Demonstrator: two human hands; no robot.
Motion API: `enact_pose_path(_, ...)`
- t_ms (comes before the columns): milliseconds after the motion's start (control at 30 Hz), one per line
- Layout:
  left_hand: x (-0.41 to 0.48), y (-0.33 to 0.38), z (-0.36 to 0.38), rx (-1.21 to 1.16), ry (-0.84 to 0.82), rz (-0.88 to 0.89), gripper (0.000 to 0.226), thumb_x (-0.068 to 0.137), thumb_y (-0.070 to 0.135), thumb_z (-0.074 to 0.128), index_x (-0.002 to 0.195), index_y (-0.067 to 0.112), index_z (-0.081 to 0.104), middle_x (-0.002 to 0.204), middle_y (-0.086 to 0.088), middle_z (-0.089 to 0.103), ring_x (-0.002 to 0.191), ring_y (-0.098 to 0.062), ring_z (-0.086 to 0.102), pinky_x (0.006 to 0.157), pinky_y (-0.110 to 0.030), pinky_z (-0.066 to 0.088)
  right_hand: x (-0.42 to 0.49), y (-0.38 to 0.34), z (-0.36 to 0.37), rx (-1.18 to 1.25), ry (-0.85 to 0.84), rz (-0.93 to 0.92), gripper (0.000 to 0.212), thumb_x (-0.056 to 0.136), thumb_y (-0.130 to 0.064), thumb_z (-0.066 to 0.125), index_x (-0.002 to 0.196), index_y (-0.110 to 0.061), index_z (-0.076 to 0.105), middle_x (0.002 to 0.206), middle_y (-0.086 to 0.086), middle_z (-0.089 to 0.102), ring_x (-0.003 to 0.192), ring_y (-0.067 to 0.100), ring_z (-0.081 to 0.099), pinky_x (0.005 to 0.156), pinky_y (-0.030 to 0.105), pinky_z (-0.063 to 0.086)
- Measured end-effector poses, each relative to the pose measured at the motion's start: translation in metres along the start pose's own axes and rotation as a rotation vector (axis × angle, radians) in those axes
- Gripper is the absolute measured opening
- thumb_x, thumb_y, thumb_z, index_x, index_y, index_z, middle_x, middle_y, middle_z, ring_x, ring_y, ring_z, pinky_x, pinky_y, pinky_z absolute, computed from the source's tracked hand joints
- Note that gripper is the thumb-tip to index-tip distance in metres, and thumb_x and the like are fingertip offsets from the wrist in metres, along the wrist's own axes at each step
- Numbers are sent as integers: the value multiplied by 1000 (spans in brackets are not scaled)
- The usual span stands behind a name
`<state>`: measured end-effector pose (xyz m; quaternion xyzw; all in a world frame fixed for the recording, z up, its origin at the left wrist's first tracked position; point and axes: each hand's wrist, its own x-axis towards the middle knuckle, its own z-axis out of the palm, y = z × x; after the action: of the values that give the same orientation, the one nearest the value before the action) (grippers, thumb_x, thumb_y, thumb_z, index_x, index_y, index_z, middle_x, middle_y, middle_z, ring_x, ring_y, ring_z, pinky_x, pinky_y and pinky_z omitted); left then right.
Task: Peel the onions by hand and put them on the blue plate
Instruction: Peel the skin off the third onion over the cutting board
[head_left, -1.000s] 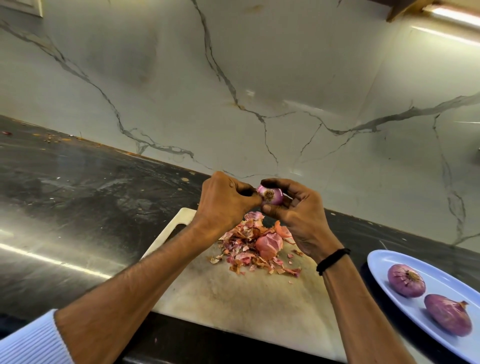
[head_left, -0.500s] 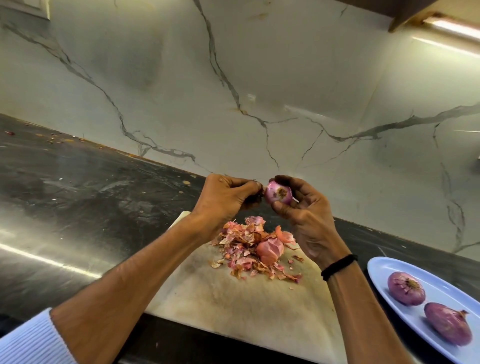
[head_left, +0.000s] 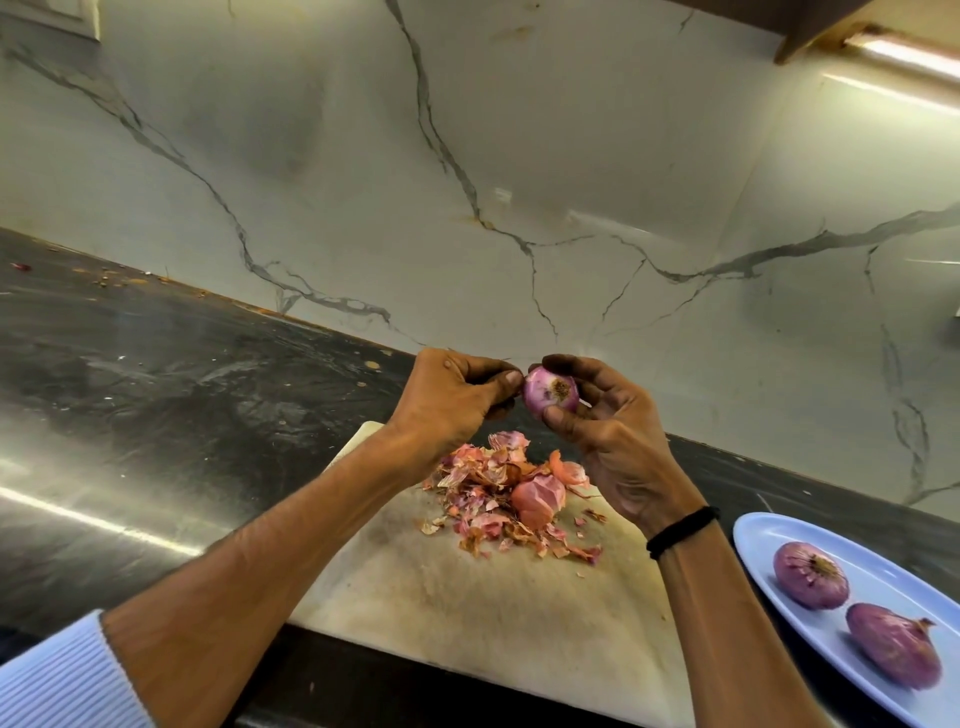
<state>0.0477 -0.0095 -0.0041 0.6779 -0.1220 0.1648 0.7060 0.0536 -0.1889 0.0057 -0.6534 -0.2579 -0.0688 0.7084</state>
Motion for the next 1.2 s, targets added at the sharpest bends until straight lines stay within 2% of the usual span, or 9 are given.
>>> enact_pose_path(100,3,-4,-1,85,58,-29,21,93,9,67,112,7,73,94,-2,76,86,-13,71,77,-22,59,-2,-2,5,88,-34,52,51,66,8,69,116,-3,64,119,18,68,111,29,67,83,28,59)
enact_pose_path(200,4,-5,-5,237,76,9,23,93,11,67,116,12,73,103,-1,75,92,-11,70,87,-28,59,-3,-4,6,146,-43,86,51,70,9,66,120,-2,62,129,28,60,113,36,63,83,28,59)
enact_pose_path(300,3,-2,-5,222,50,58,24,92,11,69,115,17,74,105,4,76,91,-7,71,87,-28,59,-2,-4,5,166,-19,109,56,74,8,64,128,-3,58,133,37,51,110,35,61,82,29,58)
enact_pose_path(500,-2,6,-3,22,10,76,28,79,21,77,106,14,77,92,2,78,86,-15,75,80,-29,61,0,-1,4,151,15,85,59,73,6,65,131,2,54,129,25,60,112,31,64,86,29,59)
enact_pose_path(667,-4,10,-4,-76,-29,10,26,78,13,77,102,4,76,88,-5,78,83,-18,75,71,-21,59,1,1,3,29,2,29,71,63,-18,88,126,-4,59,128,19,62,119,31,62,89,28,56)
enact_pose_path(767,-5,11,-4,-58,-4,-11,23,80,9,77,101,0,76,88,-9,77,80,-18,75,70,-20,59,1,3,3,-74,-5,7,62,68,-4,76,127,-3,57,129,18,60,121,32,60,93,31,55)
enact_pose_path(967,-3,5,0,36,97,-2,10,80,10,79,91,9,79,81,-7,77,79,-23,75,76,-35,63,1,5,6,-84,-11,22,60,67,-3,75,125,-5,59,129,18,61,120,30,61,95,32,54)
enact_pose_path(1133,-4,0,2,75,129,-42,4,79,14,81,82,17,81,77,-2,77,83,-26,74,78,-41,63,-1,2,10,137,15,99,58,72,1,68,129,-1,56,130,25,60,120,37,61,89,31,58)
enact_pose_path(1200,-4,-1,2,92,137,-81,7,79,11,80,82,17,79,76,-1,76,81,-23,74,78,-39,63,0,-1,9,246,29,119,57,77,3,64,133,0,54,131,29,59,122,40,59,94,37,57)
